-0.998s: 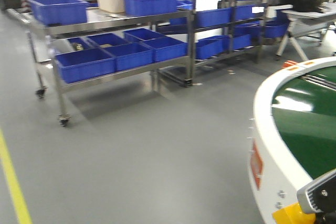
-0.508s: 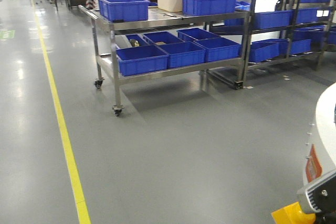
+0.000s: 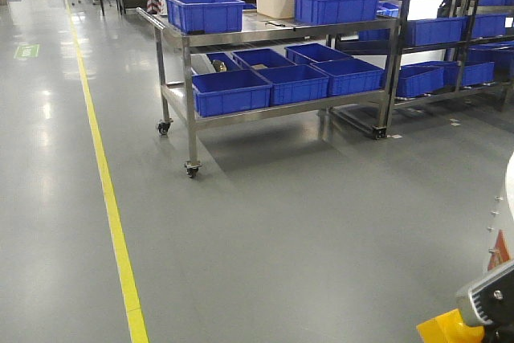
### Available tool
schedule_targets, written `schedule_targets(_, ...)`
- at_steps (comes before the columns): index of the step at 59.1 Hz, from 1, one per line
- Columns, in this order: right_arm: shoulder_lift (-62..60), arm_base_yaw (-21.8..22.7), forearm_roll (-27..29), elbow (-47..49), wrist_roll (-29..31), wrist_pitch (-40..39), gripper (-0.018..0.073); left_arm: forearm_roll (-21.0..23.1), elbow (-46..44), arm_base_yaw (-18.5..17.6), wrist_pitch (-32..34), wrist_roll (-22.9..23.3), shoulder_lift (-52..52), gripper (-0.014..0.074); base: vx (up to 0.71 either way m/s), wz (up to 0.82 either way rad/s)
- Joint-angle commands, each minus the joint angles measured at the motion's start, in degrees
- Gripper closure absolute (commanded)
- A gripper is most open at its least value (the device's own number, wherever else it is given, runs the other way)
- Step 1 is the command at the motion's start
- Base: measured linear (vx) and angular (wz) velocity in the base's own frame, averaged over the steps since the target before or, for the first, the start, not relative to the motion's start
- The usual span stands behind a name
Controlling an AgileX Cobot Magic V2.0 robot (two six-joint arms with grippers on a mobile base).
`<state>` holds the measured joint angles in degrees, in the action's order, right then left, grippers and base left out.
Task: Pick red and yellow blocks into blue bin
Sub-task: 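Drive the base to the blue bin holding both blocks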
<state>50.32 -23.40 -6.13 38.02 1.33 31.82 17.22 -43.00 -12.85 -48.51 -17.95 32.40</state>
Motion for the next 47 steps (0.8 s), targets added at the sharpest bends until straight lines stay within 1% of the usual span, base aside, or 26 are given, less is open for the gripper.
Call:
schedule_targets(1,-0.64,-0.02,-0.78,1.63,0.27,-3.78,0.0315,1.49,-1.45,-0.16,3.87,-0.02,0.03,0.028,0.09,0.04)
schedule_targets(27,-0.64,-0.02,-0.78,1.63,0.27,-3.78,0.0315,1.54,-1.45,-0.16,3.88,-0.02,0.03,0.028,0.15,0.16)
schedule_targets(47,-0.64,-0.02,-0.78,1.63,0.27,-3.79,0.0315,1.54,-1.45,-0.16,3.88,-0.02,0.03,0.028,0.25,0.0)
